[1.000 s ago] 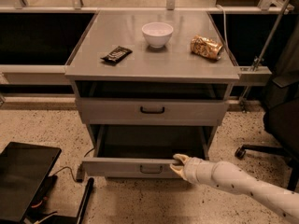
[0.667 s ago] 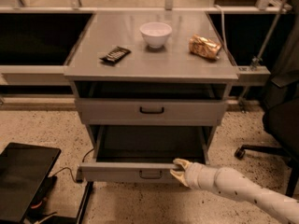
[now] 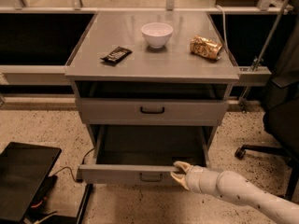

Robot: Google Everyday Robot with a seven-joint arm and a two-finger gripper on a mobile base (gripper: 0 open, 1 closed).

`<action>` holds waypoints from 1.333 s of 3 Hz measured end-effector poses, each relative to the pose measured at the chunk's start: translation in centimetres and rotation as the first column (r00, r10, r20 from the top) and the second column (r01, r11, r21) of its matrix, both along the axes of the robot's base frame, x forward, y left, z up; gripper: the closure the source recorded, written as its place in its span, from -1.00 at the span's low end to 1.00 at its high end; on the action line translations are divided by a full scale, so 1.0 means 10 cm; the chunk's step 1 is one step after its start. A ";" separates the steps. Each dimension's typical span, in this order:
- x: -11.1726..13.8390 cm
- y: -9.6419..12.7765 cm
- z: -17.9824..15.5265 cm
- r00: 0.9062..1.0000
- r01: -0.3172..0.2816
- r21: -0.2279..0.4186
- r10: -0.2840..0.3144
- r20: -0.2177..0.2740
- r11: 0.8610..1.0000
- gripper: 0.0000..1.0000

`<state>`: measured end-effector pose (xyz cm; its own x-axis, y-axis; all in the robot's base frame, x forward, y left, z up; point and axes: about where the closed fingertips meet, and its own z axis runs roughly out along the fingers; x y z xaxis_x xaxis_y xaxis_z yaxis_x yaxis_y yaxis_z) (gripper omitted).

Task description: Open middle drawer

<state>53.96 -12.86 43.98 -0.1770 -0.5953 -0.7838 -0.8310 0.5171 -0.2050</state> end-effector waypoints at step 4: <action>-0.29 0.00 0.03 1.000 -0.003 0.040 0.004 -0.015 0.999 1.00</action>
Offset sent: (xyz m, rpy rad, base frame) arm -0.2403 0.0081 -0.0978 0.2930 0.1108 0.0231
